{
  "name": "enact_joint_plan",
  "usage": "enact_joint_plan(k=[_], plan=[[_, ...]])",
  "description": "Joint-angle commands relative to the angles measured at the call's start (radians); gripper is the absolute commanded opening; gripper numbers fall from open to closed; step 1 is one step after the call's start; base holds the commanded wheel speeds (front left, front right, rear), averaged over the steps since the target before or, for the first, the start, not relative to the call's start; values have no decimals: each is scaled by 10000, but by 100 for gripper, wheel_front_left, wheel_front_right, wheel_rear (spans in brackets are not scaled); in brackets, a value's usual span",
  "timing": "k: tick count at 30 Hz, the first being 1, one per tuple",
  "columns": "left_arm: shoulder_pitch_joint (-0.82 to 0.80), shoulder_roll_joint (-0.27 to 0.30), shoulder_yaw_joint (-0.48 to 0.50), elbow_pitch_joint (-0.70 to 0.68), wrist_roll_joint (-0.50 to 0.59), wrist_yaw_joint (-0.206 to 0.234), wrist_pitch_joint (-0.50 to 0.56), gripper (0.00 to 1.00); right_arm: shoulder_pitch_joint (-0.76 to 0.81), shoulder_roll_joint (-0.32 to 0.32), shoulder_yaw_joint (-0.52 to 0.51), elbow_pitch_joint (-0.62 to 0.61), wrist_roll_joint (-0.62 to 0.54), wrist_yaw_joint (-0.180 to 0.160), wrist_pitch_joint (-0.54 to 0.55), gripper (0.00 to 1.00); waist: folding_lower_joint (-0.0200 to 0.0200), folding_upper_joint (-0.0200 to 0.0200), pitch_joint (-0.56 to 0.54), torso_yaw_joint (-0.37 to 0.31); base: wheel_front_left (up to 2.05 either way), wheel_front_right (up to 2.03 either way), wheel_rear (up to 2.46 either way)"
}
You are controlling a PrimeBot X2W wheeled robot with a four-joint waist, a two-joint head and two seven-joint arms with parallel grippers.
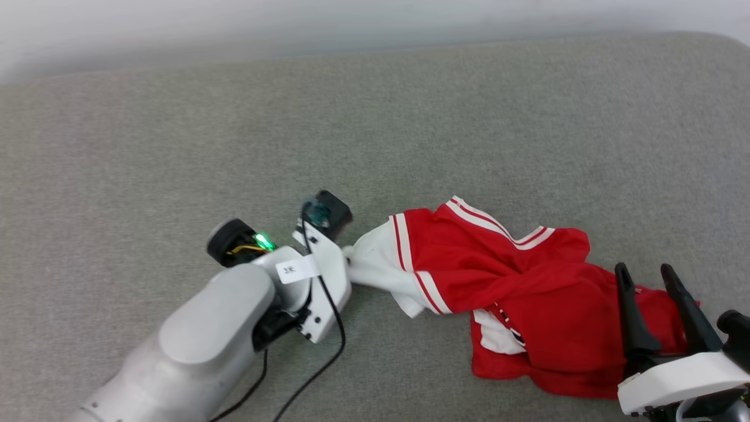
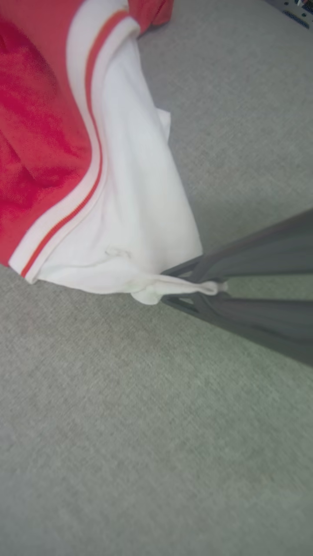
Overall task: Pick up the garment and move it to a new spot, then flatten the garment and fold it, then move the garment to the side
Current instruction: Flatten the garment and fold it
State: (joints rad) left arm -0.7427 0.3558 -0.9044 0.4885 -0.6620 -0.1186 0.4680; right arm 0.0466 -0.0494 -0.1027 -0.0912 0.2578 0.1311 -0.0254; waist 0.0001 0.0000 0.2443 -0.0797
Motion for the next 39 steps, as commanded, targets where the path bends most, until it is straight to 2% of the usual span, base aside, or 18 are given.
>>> enact_joint_plan(k=[1,8,17,21,25,26,27,28,29,39], plan=[[64,244,134,-198,122,146,-322,0,48,-14,-132,86,67,-7,24,100,-1,0,-260,223,0,0,0],[729,1215,545,-1320,92,708,-763,0,276,-16,-393,84,94,-5,170,100,-1,0,-767,718,0,0,0],[2742,2682,1440,-2797,-754,2107,-872,0,549,-16,-570,13,89,-7,426,100,-1,0,-1076,1252,0,0,0],[3816,2859,1887,-2789,-1402,2652,-1155,0,578,-16,-546,3,73,-7,504,100,-1,0,-1204,1299,0,0,0],[4538,2650,2131,-2588,-1906,2879,-1519,0,635,-16,-586,-1,60,-7,576,100,-1,0,-1331,1311,0,0,0],[4666,2593,2148,-2522,-1980,2926,-1588,23,659,-16,-600,0,48,-7,596,100,-1,0,-1372,1309,0,0,0],[4785,2502,2191,-2473,-2079,2942,-1710,51,676,-16,-611,-2,37,-7,614,100,-1,0,-1412,1306,0,0,0],[4846,2406,2248,-2442,-2110,2962,-1894,92,690,-16,-626,-4,26,-7,661,100,-1,0,-1460,1309,0,0,0],[4897,2330,2264,-2414,-2117,2973,-2033,100,715,-16,-648,-9,9,-7,691,100,-1,0,-1503,1315,0,0,0],[5162,1801,2431,-2538,-1357,3277,-4311,100,1008,-14,-805,-106,-82,-7,1107,100,-1,0,-2071,1432,0,0,0]])
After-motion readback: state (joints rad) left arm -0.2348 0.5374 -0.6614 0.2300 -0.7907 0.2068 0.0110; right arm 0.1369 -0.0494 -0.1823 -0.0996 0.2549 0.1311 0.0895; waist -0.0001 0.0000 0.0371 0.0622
